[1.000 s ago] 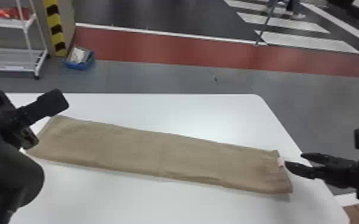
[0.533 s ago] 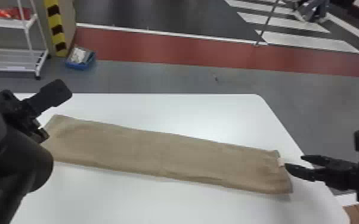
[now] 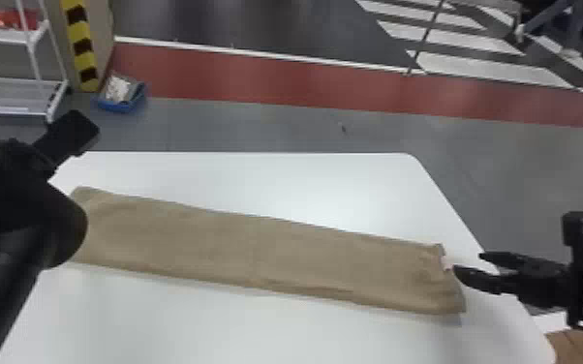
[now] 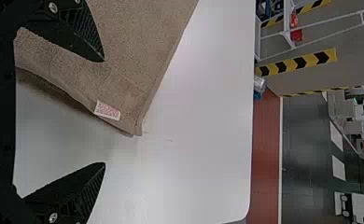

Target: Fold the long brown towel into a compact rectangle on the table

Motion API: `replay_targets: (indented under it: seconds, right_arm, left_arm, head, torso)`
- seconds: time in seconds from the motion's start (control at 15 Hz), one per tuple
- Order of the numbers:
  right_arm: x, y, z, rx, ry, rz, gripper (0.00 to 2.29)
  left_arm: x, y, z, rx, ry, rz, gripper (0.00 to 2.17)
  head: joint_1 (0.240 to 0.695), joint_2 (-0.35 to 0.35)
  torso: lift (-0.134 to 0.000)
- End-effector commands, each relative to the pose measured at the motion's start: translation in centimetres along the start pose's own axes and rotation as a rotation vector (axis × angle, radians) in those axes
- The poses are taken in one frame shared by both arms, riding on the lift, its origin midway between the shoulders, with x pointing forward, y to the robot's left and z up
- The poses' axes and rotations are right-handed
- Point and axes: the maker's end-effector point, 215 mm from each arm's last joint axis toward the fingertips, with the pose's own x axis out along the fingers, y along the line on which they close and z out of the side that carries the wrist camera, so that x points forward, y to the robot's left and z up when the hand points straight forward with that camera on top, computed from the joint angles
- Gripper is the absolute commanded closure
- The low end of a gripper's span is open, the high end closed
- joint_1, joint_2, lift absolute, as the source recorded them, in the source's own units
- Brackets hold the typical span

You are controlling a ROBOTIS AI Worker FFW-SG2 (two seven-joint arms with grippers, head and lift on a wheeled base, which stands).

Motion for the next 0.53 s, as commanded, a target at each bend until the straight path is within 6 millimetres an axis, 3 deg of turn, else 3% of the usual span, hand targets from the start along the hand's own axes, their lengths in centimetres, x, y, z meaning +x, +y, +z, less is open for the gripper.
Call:
replay_targets:
  seconds: [0.0,0.2,0.4,0.47]
  right_arm:
    - [0.2,0.0,-0.2,-0.003,0.002,0.002,0.09]
    - [0.6,0.1,0.1,-0.014,0.003,0.005,0.09]
    - [2.3,0.6,1.5,-0.058,0.021,0.021,0.09]
    - [2.3,0.6,1.4,-0.059,0.022,0.021,0.09]
  left_arm:
    - [0.0,-0.4,-0.1,-0.115,0.023,-0.076,0.21]
    - [0.9,-0.1,-0.2,-0.182,0.047,-0.117,0.21]
    - [0.3,-0.8,-2.5,-0.456,0.127,-0.246,0.21]
    - [0.4,-1.5,-1.9,-0.487,0.126,-0.3,0.22]
  head:
    - [0.695,-0.274]
    - [0.695,-0.28]
    - [0.695,-0.267]
    - [0.695,-0.262]
  torso:
    - [-0.124]
    - [-0.124]
    - [-0.124]
    - [-0.124]
